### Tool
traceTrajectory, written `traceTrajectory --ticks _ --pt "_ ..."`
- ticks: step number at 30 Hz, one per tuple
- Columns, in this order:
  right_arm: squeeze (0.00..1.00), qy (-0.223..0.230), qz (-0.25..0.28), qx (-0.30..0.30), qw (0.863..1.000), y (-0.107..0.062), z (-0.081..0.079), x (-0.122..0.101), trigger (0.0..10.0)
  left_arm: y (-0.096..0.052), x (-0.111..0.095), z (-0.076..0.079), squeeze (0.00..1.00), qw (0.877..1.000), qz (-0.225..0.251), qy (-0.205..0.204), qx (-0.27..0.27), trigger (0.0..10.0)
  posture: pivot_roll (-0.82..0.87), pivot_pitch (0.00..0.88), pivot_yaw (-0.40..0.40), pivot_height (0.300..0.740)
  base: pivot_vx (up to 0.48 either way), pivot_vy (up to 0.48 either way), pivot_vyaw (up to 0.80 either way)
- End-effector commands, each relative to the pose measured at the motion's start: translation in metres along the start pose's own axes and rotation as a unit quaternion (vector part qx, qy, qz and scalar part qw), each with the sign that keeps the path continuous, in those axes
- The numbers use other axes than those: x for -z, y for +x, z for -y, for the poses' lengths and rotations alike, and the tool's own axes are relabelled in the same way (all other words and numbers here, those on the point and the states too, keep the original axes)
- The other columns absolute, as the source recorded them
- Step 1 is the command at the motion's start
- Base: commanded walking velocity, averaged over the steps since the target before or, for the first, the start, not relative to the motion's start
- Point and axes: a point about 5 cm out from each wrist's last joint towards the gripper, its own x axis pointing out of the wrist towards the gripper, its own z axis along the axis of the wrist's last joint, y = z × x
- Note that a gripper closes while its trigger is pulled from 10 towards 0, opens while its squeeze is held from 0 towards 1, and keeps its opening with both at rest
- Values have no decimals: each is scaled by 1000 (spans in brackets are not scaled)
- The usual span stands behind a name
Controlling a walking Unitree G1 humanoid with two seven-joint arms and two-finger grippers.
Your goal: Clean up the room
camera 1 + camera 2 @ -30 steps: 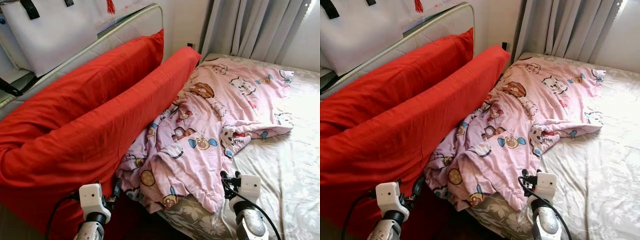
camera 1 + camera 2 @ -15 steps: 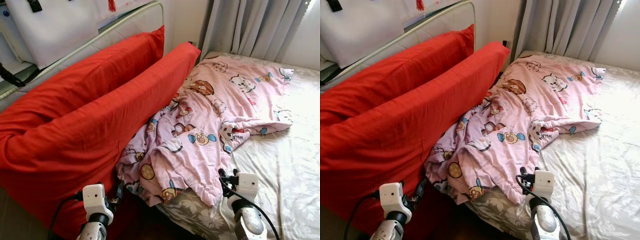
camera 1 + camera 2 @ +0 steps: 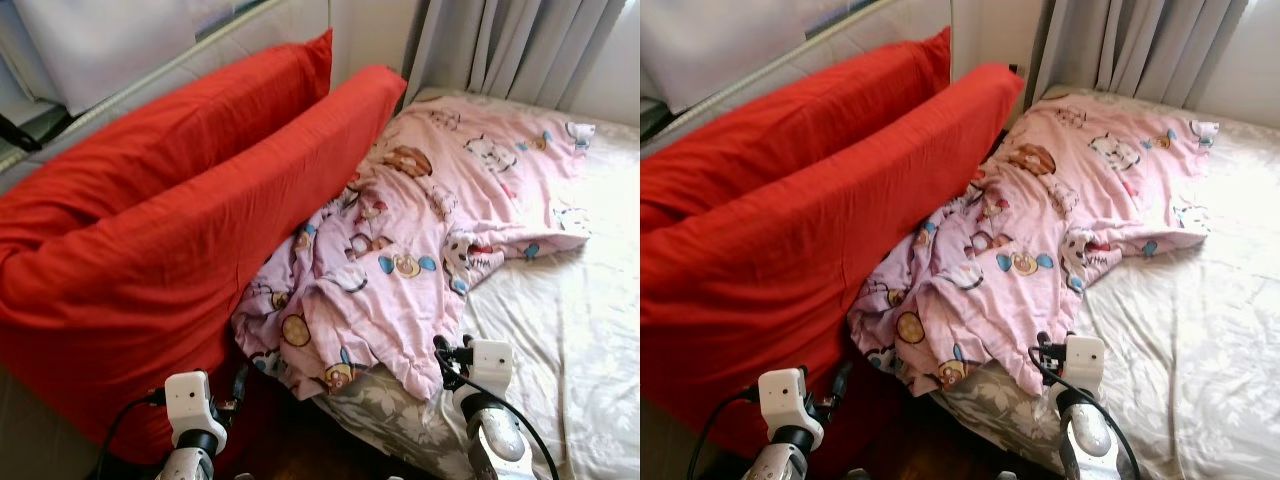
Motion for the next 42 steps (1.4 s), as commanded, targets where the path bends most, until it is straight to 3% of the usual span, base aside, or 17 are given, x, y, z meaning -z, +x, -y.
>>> traceTrajectory --ticks 1,21,42 --pt "0 1 -4 4 1000 0 2 1 10000 -3 5 1 0 1000 -13 1 -1 10000 -24 111 -27 667 0 0 0" --pt "0 -1 12 6 1000 3 5 -7 10000 -3 5 4 0 1000 -12 -4 -1 10000 -44 143 -9 647 0 0 0" --pt "0 3 1 -16 1000 7 -12 -5 10000 2 -9 2 0 1000 -1 3 4 10000 -22 144 8 627 0 0 0"
